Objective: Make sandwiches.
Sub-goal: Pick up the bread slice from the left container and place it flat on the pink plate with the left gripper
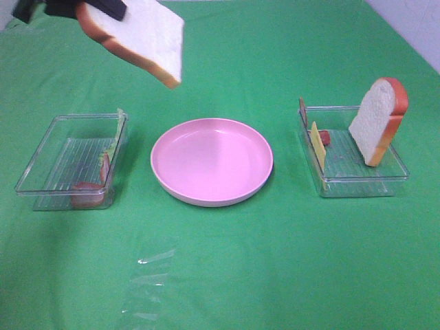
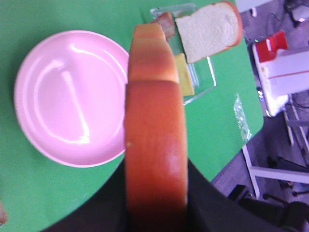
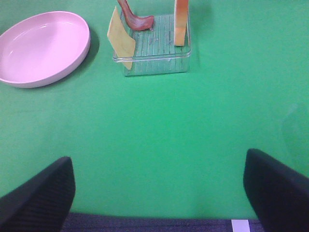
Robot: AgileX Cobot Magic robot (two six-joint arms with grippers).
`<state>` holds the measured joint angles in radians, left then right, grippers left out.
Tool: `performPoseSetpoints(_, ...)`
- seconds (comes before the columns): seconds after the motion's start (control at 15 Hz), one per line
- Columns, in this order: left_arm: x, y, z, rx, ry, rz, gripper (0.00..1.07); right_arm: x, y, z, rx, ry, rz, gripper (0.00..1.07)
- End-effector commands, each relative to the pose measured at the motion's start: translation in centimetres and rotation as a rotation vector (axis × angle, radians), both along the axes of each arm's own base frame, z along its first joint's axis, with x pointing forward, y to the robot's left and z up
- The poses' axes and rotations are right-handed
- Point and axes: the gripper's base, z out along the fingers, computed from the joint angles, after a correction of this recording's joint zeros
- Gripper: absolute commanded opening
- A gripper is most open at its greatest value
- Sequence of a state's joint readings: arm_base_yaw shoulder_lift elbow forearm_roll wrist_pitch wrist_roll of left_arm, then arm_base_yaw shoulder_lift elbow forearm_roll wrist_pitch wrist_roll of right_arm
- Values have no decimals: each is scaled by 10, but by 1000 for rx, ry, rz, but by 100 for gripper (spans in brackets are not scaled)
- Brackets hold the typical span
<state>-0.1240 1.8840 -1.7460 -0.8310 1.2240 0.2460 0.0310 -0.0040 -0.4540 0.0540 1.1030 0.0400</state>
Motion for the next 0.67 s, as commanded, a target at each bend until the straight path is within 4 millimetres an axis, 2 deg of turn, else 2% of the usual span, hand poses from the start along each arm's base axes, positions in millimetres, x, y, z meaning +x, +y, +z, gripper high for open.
performPoseSetpoints(0.07,6,-34,-39,-45,89,-148,0,-3,0,-1,-6,-30,0,91)
performPoseSetpoints(0.13,10,-47,-56,-39,111,-163,0,-3,0,-1,-6,-30,0,91)
performPoseSetpoints(0.2,17,-72,-90,-45,162,-165,0,-3,0,-1,-6,-30,0,91)
performPoseSetpoints(0.33,22,-93,-118,-48,183,-145,0,-3,0,-1,-6,-30,0,91)
performPoseSetpoints(0.53,28,-104,-143,-71,216,-105,0,-3,0,-1,-6,-30,0,91)
performPoseSetpoints(0.67,32,-104,-151,-71,218,-78,0,-3,0,-1,-6,-30,0,91)
